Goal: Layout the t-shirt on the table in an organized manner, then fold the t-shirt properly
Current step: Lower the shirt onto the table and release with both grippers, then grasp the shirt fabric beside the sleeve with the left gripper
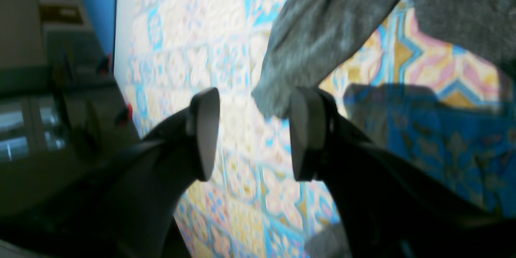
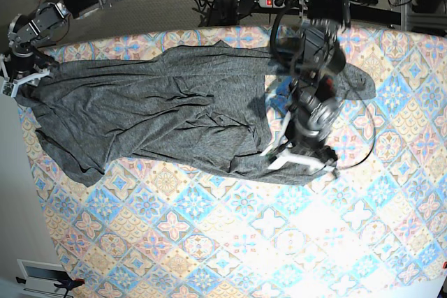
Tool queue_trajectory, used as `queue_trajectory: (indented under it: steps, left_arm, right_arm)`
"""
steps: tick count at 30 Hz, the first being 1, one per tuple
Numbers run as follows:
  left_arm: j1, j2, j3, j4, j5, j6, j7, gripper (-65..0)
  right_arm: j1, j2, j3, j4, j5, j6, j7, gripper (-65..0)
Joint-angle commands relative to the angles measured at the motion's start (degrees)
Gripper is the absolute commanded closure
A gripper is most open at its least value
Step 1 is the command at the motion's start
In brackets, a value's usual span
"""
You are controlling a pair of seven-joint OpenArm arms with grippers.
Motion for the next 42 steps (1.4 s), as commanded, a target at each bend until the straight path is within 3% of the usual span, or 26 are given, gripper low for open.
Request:
queue_trajectory:
  steps: [1,5,9,15,22,28,31,37,42]
  left_arm:
    - [-2.4,0.8,1.0,-1.9,0.2,0.4,0.7,-28.1]
    - [-4.9,5.3,1.2,-9.0,0.0,0.4,5.6,-28.2]
    - [-5.1,7.7,0.6,-12.9,-0.6,0.4,5.9,-28.2]
    - [-5.5,10.8,-4.0,-20.9,-0.3,0.4,0.3,-28.2]
    - [-5.4,10.6,-7.6,-27.6,-0.5,0.4,-2.5,-26.4]
    - [-6.5,11.0,-9.5,-35.4,-0.5,0.4,-8.2,-1.1]
    - [-7.3,11.0,-11.6,-37.7,-0.6,0.4,-10.5,-4.2]
    - [-7.6,10.4,-15.9,-37.8,-0.5,0.4,-11.4,-3.1]
    - [-9.7,8.1,-24.2,-38.0,-0.5,0.4,-14.2,-3.1]
  right_arm:
    - [0.8,0.5,-0.3,1.1,1.2,0.4,1.6,-28.8]
    - [0.7,0.5,-0.3,0.8,1.2,0.4,1.6,-28.9]
    - [0.7,0.5,-0.3,0.8,1.2,0.4,1.6,-28.9]
    - [0.7,0.5,-0.3,1.1,1.2,0.4,1.6,-28.9]
    - [0.7,0.5,-0.3,1.1,1.2,0.4,1.6,-28.9]
    - [0.8,0.5,-0.3,1.9,1.2,0.4,1.6,-28.9]
    - [0.8,0.5,-0.3,3.7,1.2,0.4,1.6,-28.9]
    - [0.8,0.5,-0.3,4.5,1.2,0.4,1.6,-28.9]
    - [0.8,0.5,-0.3,4.5,1.3,0.4,1.6,-28.9]
